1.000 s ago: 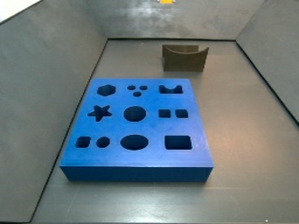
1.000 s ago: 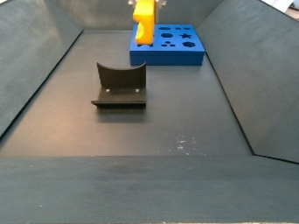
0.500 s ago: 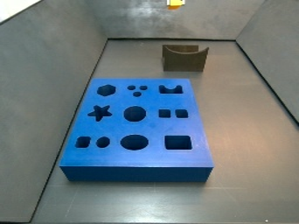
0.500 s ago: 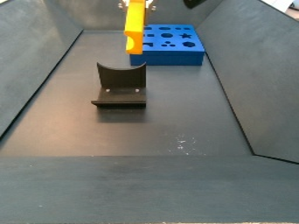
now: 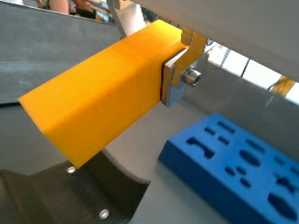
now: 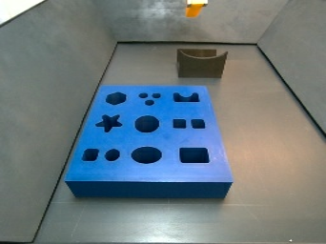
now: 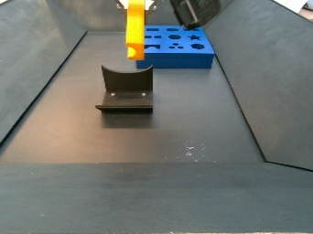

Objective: Pick up the arch object. Move up. Place the arch object on the fixture. Regrasp the arch object. Rotate the arch object. Move to above the board. Insert the arch object.
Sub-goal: Place the arch object on the fixture.

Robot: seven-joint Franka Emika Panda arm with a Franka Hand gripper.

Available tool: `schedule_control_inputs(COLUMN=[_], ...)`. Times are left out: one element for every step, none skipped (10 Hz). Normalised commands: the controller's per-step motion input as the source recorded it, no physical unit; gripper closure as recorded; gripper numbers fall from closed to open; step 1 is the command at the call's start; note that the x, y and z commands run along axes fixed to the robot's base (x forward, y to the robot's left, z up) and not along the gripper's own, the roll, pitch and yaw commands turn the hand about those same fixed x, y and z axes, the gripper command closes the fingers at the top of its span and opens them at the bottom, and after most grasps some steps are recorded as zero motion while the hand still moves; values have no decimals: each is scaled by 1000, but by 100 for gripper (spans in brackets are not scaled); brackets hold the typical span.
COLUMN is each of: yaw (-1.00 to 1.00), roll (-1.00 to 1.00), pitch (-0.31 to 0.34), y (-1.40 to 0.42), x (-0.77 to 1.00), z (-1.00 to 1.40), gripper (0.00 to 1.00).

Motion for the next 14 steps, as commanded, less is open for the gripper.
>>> schedule_control_inputs(yaw=[-80, -93, -95, -83, -75, -84, -86, -163, -201, -233, -243, -244, -234, -206], roll=[-386, -218, -172, -155, -153, -1000, -1000, -1000, -898, -687, -581, -371, -257, -194], pitch=[100, 87, 72, 59, 58, 263, 260, 261, 237, 173, 143, 82, 41, -7], y=[49, 36, 33, 40, 39, 135, 136, 141, 132, 132, 133, 131, 122, 122], x=[425, 373, 317, 243, 196, 159, 153, 172, 195, 222, 234, 261, 285, 310], z=[-27, -17, -13, -16, -14, -1000, -1000, -1000, -1000, -1000, -1000, -1000, -1000, -1000], gripper=[100, 100, 100, 100, 100, 100, 100, 100, 100, 100, 100, 100, 100, 100])
